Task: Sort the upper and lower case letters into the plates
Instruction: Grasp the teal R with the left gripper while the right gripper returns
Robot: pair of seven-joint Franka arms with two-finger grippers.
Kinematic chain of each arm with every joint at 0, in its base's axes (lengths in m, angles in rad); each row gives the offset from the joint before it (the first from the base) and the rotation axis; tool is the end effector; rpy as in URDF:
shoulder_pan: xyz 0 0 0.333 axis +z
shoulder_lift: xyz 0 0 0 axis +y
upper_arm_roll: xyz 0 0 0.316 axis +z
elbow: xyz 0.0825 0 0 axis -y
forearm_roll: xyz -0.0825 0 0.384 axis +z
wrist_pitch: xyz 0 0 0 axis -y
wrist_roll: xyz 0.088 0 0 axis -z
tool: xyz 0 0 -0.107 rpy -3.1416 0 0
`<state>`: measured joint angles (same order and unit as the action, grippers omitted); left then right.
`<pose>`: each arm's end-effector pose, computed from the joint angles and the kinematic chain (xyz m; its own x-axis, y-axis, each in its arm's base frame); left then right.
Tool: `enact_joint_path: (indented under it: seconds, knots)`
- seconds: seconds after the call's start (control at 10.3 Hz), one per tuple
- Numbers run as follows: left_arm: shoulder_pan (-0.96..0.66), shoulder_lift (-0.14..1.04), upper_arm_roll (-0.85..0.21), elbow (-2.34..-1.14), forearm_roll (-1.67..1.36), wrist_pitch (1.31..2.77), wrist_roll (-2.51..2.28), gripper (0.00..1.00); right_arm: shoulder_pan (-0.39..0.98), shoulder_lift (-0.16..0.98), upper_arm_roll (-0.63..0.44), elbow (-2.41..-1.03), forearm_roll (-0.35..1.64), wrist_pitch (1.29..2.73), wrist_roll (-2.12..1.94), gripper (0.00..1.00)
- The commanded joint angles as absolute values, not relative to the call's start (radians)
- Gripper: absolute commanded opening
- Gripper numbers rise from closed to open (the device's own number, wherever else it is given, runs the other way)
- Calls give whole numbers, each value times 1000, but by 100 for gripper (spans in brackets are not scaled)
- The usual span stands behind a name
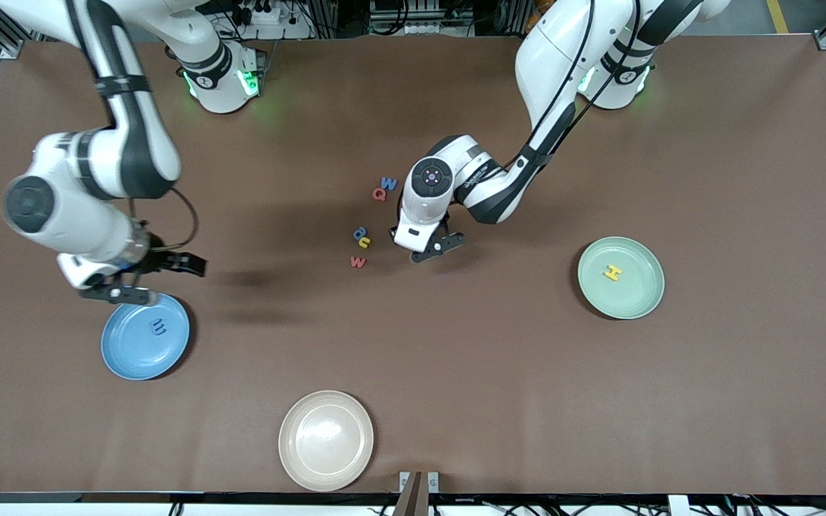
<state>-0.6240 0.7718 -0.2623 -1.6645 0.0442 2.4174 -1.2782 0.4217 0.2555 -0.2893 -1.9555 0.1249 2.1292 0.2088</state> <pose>0.4452 -0.5152 0.1689 0.9005 0.4102 -0.1443 0.4203 -0.9061 0.0477 0.5891 0.0904 0.3468 0.9875 -0.1386 -0.0744 -0.1400 -0.9901 -0.0137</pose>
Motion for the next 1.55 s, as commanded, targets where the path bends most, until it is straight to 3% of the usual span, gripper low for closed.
enact_joint_path:
  seconds: [0.0,0.19,0.48,0.77,1.16,1.45]
  knots:
    - [-629,792,-259,-1649,35,2425,-1276,47,463,272,-295,-1974,140,2149,247,100]
    - [-626,779,-258,-1649,37,2425,-1267,0,498,276,-295,-1988,140,2151,291,100]
    - [-612,724,-241,-1651,46,2405,-1264,0,535,301,-293,-1993,141,2195,346,100]
    - [-527,586,-242,-1663,46,2204,-1165,0,572,313,-293,-1994,141,2213,400,100]
    - [-327,451,-241,-1701,76,1915,-952,0,687,354,-293,-1999,143,2291,559,100]
    - [-142,428,-248,-1762,118,1865,-771,0,776,399,-293,-1999,143,2358,679,100]
